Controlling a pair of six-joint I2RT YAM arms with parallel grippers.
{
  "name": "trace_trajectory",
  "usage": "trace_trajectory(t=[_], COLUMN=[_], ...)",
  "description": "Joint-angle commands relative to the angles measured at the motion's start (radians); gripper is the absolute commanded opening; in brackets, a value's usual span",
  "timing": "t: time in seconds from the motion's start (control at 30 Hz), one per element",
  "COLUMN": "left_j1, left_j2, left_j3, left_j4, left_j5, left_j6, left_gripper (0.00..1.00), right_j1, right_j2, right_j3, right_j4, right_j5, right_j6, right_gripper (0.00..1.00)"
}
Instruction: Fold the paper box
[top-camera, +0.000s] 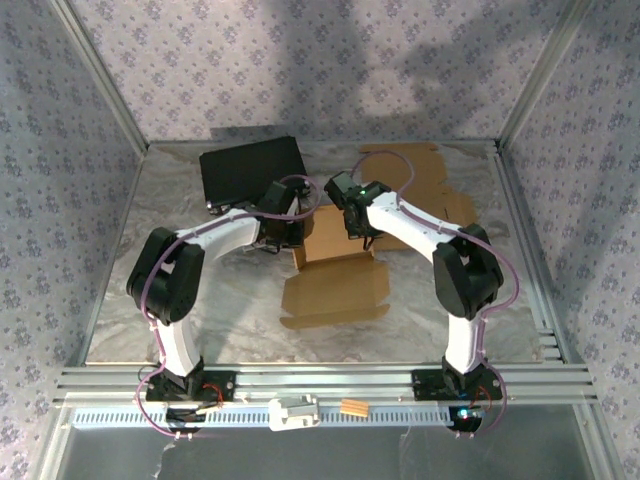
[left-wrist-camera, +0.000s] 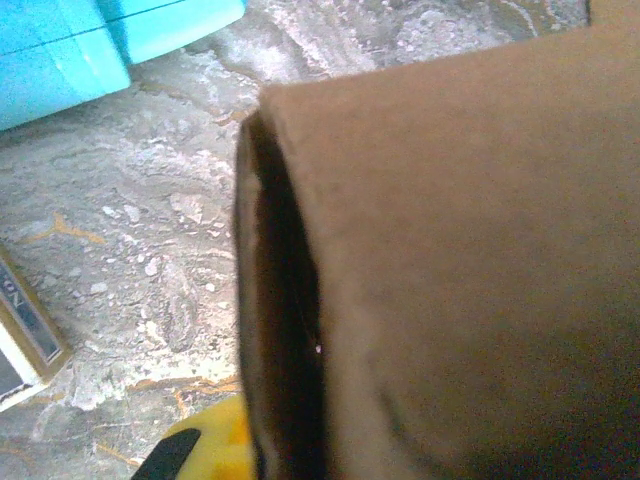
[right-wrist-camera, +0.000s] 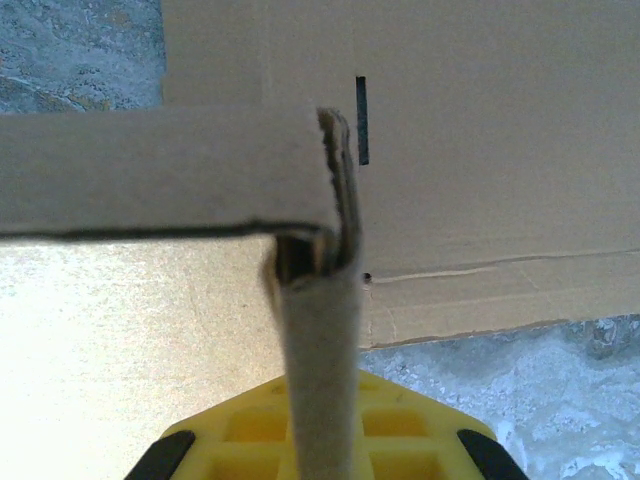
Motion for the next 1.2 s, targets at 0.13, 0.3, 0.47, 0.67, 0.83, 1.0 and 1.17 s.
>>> trace_trajectory(t=[0.13, 0.3, 0.47, 0.67, 0.83, 1.0, 1.17], left_j1=[-0.072, -0.101, -0.102, -0.084, -0.058, -0.054, -0.054], left_j2=[0.047, 0.065, 0.074, -0.014, -0.072, -0.088, -0.099], left_j3=[0.063, 0.078, 0.071, -0.028, -0.08, -0.106, -0.117], left_j4=[-0.173, -0.241, -0.23, -0.054, 0.011, 0.028, 0.016], left_j5=[-0.293, -0.395, -0.388, -0.267, -0.214, -0.203, -0.241], left_j6=[-0.126, -0.209, -0.201, -0.136, -0.106, -0.102, -0.128], left_gripper=[0.0, 0.0, 0.0, 0.12, 0.15, 0.14, 0.01], right_j1=[0.01, 0.014, 0.013, 0.01, 0.004, 0.006, 0.007], right_j2=[0.053, 0.061, 0.066, 0.067, 0.064, 0.064, 0.056], right_j3=[0.031, 0.03, 0.031, 0.021, 0.016, 0.017, 0.014], right_j4=[-0.07, -0.072, -0.067, -0.059, -0.058, -0.058, -0.058], right_j5=[0.003, -0.011, -0.033, -0.044, -0.056, -0.06, -0.058], right_j6=[0.06, 0.081, 0.079, 0.072, 0.068, 0.063, 0.064], right_gripper=[0.0, 0.0, 0.0, 0.0, 0.0, 0.0, 0.0])
